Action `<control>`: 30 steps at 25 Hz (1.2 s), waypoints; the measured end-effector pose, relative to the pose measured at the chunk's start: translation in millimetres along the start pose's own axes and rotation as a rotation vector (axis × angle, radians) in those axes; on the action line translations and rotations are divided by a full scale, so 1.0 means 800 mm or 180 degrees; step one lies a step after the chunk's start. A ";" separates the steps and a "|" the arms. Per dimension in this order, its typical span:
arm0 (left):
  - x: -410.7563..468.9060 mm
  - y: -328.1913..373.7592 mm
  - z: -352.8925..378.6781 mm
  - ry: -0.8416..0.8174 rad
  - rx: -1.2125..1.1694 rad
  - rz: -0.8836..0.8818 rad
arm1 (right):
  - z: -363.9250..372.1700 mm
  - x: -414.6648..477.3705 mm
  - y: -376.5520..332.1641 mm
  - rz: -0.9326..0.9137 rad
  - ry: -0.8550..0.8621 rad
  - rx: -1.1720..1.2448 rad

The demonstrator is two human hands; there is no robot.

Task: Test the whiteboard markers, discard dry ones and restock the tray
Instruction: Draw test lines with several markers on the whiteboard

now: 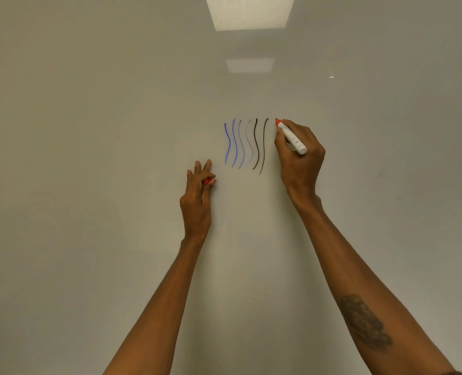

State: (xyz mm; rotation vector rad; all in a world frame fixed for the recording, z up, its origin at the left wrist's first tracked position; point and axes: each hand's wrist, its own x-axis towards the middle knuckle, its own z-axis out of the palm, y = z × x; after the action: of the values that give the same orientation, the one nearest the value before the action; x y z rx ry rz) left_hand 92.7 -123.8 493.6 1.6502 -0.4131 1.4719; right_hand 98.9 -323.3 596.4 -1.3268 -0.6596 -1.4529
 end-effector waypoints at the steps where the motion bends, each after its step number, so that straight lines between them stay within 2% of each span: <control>1: 0.000 -0.002 0.000 0.0012 0.0012 0.0014 | 0.001 -0.002 0.000 -0.0112 -0.0090 -0.0113; 4: 0.000 -0.006 0.001 0.0055 0.0029 0.0064 | -0.010 -0.038 0.006 -0.0297 -0.0195 -0.0373; 9: -0.002 -0.004 0.002 0.0069 -0.0025 0.0107 | -0.029 -0.116 0.009 -0.0096 -0.0335 -0.0471; 12: -0.003 -0.002 0.002 0.0046 -0.0102 0.0095 | -0.032 -0.088 -0.003 0.0252 -0.0056 -0.0108; 15: -0.002 0.000 -0.001 0.0015 -0.0154 0.0065 | -0.030 -0.028 -0.002 0.0236 0.0226 -0.0040; 20: -0.004 -0.001 0.000 0.0046 -0.0139 0.0066 | -0.022 0.003 0.011 -0.0122 -0.0180 -0.0336; 25: -0.006 -0.001 0.002 0.0086 -0.0181 0.0038 | -0.041 -0.057 0.017 -0.0183 -0.0445 -0.0476; 27: -0.007 0.002 0.001 0.0080 -0.0208 0.0016 | -0.048 -0.084 0.013 0.0096 -0.0461 -0.0348; 28: -0.007 0.003 0.001 0.0059 -0.0246 -0.0015 | -0.051 -0.094 0.011 0.0496 -0.0379 -0.0136; 30: -0.010 0.008 -0.001 0.0042 -0.0343 -0.0131 | -0.056 -0.104 0.006 0.1748 -0.0180 0.0754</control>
State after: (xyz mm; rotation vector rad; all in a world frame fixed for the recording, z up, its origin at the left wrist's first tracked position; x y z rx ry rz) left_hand 85.2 -128.9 489.0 1.5543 -0.4411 1.4052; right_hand 76.0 -338.5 505.9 -1.2393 -0.4379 -0.8696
